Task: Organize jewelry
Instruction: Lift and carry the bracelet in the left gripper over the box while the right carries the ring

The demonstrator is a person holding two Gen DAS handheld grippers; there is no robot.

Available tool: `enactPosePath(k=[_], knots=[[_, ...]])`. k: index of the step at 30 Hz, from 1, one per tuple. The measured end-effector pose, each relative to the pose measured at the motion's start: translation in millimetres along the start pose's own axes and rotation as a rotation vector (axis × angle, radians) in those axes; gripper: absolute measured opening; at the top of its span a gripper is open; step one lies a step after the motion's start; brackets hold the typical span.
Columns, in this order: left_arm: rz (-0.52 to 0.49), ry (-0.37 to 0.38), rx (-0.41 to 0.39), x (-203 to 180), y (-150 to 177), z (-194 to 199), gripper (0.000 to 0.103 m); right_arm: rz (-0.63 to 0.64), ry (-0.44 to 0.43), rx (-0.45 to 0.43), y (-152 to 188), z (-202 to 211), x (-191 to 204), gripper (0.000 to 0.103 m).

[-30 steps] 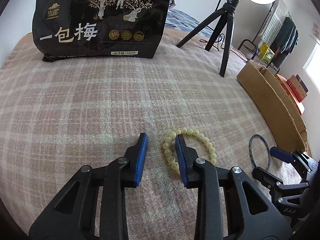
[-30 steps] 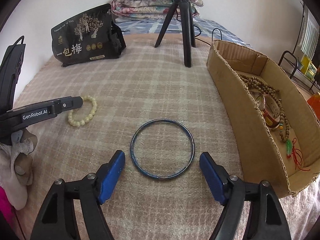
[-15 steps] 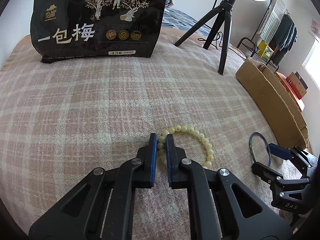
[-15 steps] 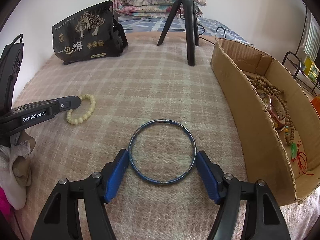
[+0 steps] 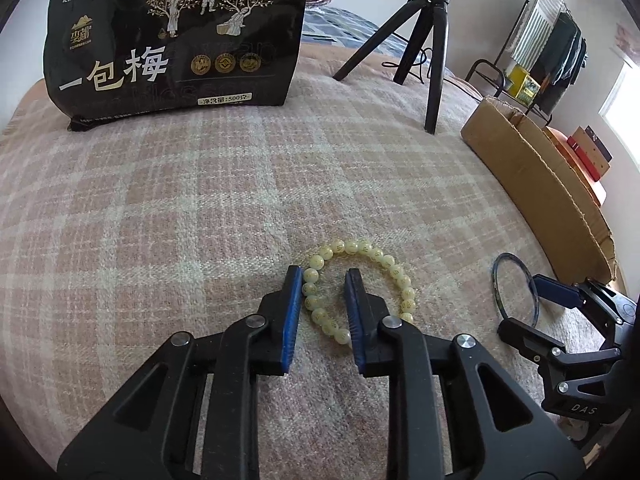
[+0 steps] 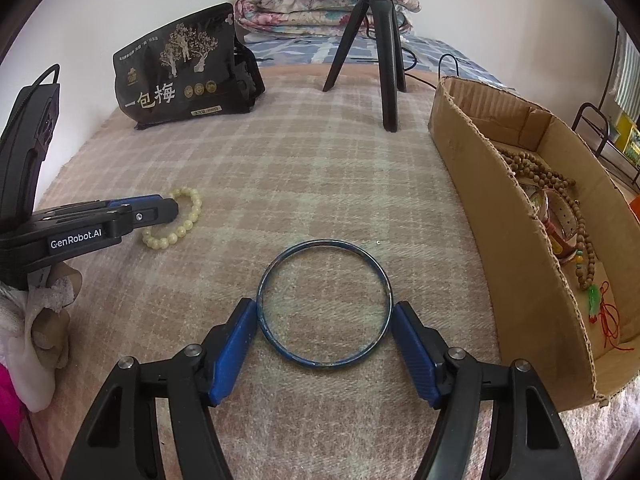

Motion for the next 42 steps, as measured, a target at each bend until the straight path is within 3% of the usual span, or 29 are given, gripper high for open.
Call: enactPosePath(k=[2,10,23,33,42], knots=[[0.006,-0.017,-0.001,2.2,-0.6,0.0,0.006,-0.003,-0.004,-0.001,-0.2,0.1,0.0,0.072],[0.041,-0.023,-0.032,0.6,4.8,21.7,0.005,-0.024,-0.058,-0.020,-0.8,11.7,3.7,0.071],[-0.007,-0.048,-0.140,-35.5,-9.0,87.1,0.005,-0.011,-0.097,-0.092,-5.7,66.0,-0.2,0.071],[-0.042,-0.020,-0.191,-77.3,-28.9,113.2,0.005,-0.018,-0.074,-0.145,-7.4,107.7,-36.4,0.071],[-0.075,0.023,-0.214,-120.4,-51.4,107.0,0.005,-0.071,-0.035,-0.158,-4.0,123.3,-90.1,0.071]])
Point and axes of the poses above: each gripper's, at about its wrist camera, not at the fingertips, and z roughly against the way its jaws point, x to its left, y to its underside, the point moved 9 cm from there along -z, roughly the way its jaws point, and after that the axes turned 9 degrees about y, right-handed, at the moved point
